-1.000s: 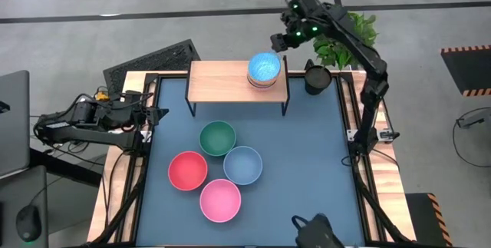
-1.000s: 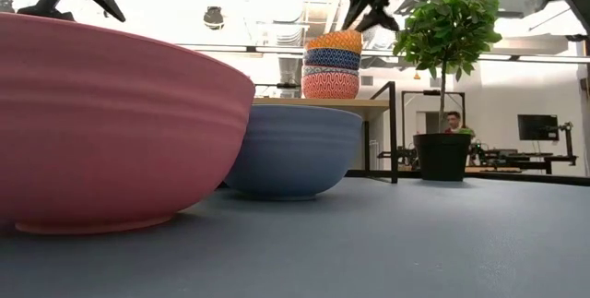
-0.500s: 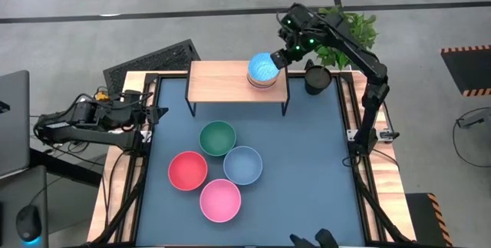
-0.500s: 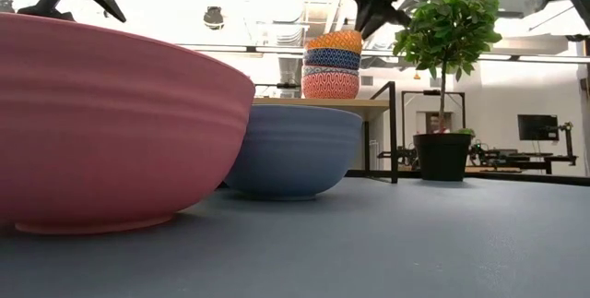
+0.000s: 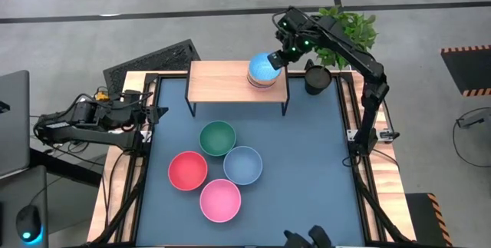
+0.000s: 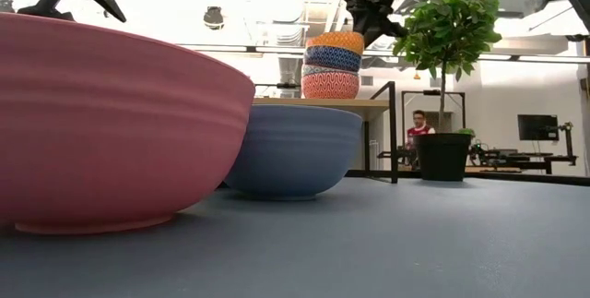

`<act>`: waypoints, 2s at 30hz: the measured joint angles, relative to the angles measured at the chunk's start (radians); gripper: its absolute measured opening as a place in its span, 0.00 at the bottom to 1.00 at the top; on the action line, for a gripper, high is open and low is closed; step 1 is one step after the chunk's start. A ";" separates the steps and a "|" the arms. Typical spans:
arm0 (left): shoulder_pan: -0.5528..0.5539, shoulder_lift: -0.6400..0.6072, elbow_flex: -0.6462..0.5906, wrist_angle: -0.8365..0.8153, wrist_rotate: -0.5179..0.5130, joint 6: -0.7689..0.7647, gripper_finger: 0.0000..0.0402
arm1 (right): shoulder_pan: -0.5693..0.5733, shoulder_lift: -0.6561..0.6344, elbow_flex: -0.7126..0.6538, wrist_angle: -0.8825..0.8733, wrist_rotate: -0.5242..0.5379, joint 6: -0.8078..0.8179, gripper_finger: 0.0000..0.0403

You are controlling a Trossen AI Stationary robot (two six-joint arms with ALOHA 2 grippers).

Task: Place and stack bowls onto a shelf
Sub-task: Stack the light blue-patterned bowl on top of the yellow-patterned bowl on the shelf, then put the green bowl on the shelf

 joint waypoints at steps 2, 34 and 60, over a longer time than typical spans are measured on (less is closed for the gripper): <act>0.000 0.000 0.000 0.000 -0.002 0.000 0.71 | 0.000 0.000 0.000 0.005 0.000 0.000 0.29; 0.000 0.151 0.002 0.267 0.217 0.201 0.71 | 0.007 -0.106 0.162 0.129 -0.031 -0.047 0.48; -0.008 0.452 0.215 0.211 0.271 0.158 0.71 | 0.490 0.181 0.150 0.013 0.019 -0.038 0.46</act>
